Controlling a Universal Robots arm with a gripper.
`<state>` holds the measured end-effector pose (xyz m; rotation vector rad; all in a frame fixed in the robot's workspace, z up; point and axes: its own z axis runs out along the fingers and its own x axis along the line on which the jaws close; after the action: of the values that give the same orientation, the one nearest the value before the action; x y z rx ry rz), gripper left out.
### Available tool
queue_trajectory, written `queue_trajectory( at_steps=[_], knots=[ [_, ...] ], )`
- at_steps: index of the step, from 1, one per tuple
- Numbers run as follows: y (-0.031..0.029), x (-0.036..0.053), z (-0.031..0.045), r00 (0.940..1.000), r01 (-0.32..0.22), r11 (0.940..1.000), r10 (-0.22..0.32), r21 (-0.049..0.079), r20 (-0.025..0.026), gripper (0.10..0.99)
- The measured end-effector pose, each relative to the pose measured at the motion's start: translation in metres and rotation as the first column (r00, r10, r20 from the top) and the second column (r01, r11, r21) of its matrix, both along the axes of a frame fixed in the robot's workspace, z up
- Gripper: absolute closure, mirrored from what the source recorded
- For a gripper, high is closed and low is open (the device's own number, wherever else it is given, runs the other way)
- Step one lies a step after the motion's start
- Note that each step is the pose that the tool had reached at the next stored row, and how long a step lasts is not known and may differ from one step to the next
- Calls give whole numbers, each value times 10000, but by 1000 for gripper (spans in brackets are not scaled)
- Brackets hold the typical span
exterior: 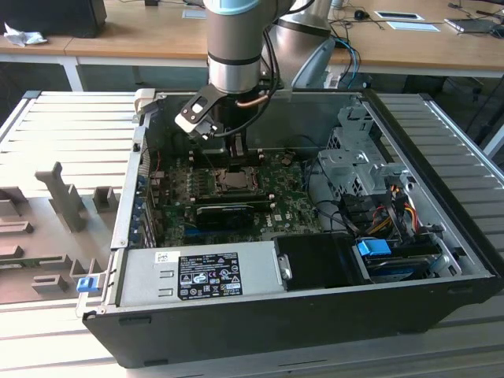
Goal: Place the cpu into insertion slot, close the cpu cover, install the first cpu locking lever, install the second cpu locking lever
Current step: 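Close the cpu cover, then install the first cpu locking lever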
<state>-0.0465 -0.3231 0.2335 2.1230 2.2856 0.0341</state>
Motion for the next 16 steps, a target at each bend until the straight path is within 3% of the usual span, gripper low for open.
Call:
queue_trajectory(
  at_steps=[8,16],
  knots=[
    [-30,0,7,10000,0,10000,0,-2,-1,980],
    [-29,0,108,10000,0,10000,0,0,0,980]
  ],
)
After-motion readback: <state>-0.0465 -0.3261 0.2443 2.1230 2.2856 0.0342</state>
